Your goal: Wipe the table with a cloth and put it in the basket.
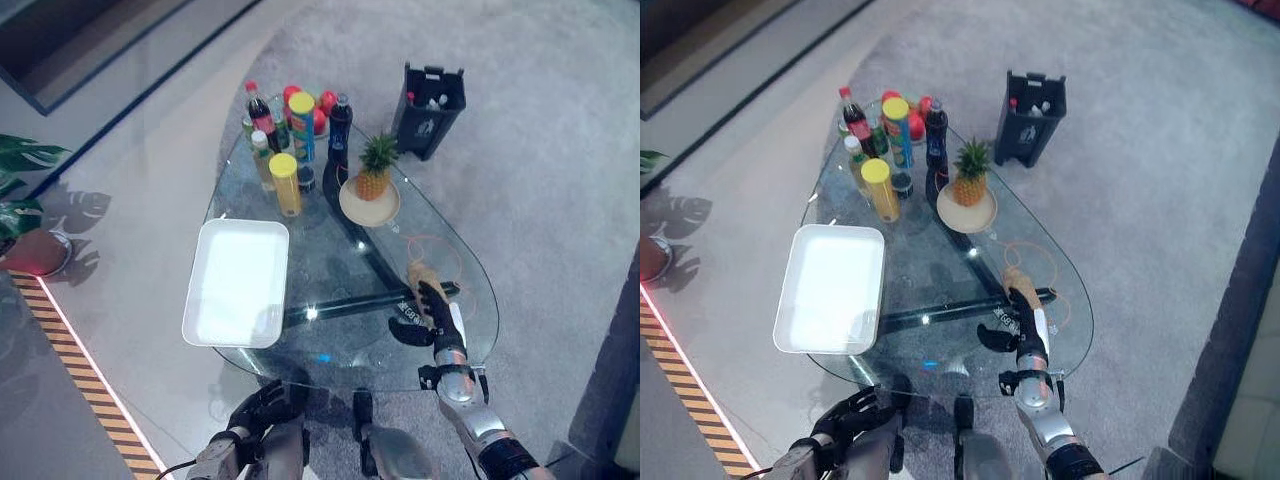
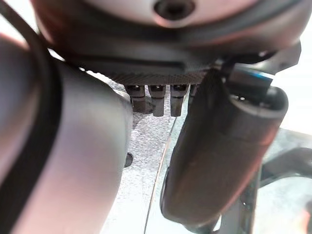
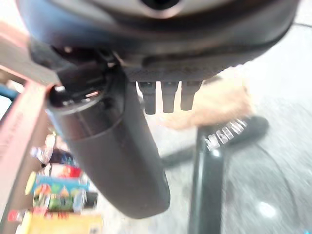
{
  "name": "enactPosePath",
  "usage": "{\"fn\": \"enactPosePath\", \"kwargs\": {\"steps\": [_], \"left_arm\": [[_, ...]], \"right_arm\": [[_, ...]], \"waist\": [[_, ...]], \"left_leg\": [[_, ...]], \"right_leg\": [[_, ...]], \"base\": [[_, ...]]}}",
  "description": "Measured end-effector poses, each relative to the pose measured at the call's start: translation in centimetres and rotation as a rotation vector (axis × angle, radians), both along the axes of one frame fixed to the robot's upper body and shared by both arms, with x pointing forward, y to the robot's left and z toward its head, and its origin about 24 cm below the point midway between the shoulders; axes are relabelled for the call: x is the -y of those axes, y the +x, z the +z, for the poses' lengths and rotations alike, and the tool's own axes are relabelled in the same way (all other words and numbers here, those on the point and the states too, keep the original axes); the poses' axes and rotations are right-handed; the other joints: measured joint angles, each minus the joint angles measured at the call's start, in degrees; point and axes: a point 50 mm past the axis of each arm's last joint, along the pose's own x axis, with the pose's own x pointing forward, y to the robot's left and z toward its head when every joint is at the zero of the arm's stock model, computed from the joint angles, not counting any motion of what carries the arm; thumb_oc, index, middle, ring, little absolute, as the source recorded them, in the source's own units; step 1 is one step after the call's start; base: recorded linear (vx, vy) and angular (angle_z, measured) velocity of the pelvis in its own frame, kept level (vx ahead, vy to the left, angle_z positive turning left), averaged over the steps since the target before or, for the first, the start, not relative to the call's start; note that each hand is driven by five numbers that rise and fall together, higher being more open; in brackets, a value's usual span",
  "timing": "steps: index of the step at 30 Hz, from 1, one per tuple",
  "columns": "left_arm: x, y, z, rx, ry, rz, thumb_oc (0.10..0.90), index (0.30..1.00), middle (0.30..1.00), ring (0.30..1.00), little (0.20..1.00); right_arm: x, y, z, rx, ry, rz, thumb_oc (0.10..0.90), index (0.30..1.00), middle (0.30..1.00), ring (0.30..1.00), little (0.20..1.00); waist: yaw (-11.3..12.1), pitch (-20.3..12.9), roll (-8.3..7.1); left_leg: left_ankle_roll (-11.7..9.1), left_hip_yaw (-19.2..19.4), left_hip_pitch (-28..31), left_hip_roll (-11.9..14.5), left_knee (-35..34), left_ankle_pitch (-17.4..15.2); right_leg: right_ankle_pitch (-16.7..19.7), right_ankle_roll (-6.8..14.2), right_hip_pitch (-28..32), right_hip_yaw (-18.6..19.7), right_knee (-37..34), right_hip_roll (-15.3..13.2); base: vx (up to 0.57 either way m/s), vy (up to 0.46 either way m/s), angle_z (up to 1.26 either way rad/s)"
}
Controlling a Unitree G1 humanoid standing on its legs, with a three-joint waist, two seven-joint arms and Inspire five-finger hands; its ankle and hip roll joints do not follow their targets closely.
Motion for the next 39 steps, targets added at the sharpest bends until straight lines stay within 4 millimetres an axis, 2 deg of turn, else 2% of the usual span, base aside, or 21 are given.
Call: {"fn": "enactPosePath", "kwargs": {"steps": [5, 10, 18, 27, 35, 39], "left_arm": [[0.7, 2.5, 1.2, 0.076, 0.004, -0.049, 0.800, 0.900, 0.900, 0.900, 0.900], [1.0, 3.9, 2.0, 0.146, -0.010, -0.037, 0.800, 0.900, 0.900, 0.900, 0.900], [1.5, 5.6, 3.2, 0.225, -0.030, -0.042, 0.800, 0.900, 0.900, 0.900, 0.900], [1.8, 7.2, 4.5, 0.291, -0.020, -0.054, 0.800, 0.900, 0.900, 0.900, 0.900], [2.1, 8.1, 5.5, 0.352, -0.025, -0.054, 0.800, 0.900, 0.900, 0.900, 0.900], [2.1, 8.5, 6.1, 0.380, -0.027, -0.065, 0.800, 0.900, 0.900, 0.900, 0.900]], "right_arm": [[0.5, 2.5, 3.4, 0.159, -0.084, -0.082, 0.800, 0.900, 0.900, 0.900, 0.900], [0.8, 4.0, 6.0, 0.297, -0.128, -0.195, 0.800, 0.900, 0.900, 0.900, 0.900], [1.1, 5.0, 8.1, 0.387, -0.137, -0.339, 0.800, 0.900, 0.900, 0.900, 0.900], [1.2, 5.8, 9.7, 0.422, -0.170, -0.464, 0.800, 0.900, 0.900, 0.900, 0.900], [1.3, 6.6, 10.8, 0.433, -0.182, -0.480, 0.800, 0.900, 0.900, 0.900, 0.900], [1.3, 7.2, 12.0, 0.462, -0.188, -0.482, 0.800, 0.900, 0.900, 0.900, 0.900]], "waist": [[0.05, 4.88, 1.16], [0.07, 7.40, 1.65], [0.21, 9.57, 2.16], [0.08, 9.72, 2.85], [0.15, 9.74, 3.21], [0.24, 9.73, 3.23]], "left_leg": [[-0.01, 0.08, -3.33, -0.25, 2.63, 0.00], [-0.52, 0.25, -7.03, -0.75, 4.52, 0.34], [-0.98, 0.57, -12.05, -1.53, 6.55, 1.02], [-1.25, 1.29, -19.20, -1.45, 9.01, 1.04], [-1.05, 1.47, -24.11, -1.72, 10.51, 1.63], [-0.92, 1.48, -26.31, -1.80, 10.99, 1.47]], "right_leg": [[-0.32, 0.34, -3.39, -0.03, 2.82, -0.19], [-2.34, 0.62, -9.07, 0.05, 8.98, -0.64], [-5.31, 0.44, -17.66, 0.41, 18.48, -1.58], [-6.09, -0.44, -26.87, 1.10, 24.51, -1.48], [-6.27, -0.61, -32.46, 1.41, 27.30, -1.68], [-6.37, -0.80, -35.05, 1.43, 28.57, -1.75]], "base": [[-0.04, 0.023, 0.01], [-0.04, 0.040, 0.00], [-0.02, 0.035, 0.01], [0.00, 0.035, -0.03], [0.00, 0.009, -0.01], [0.00, 0.000, 0.00]]}}
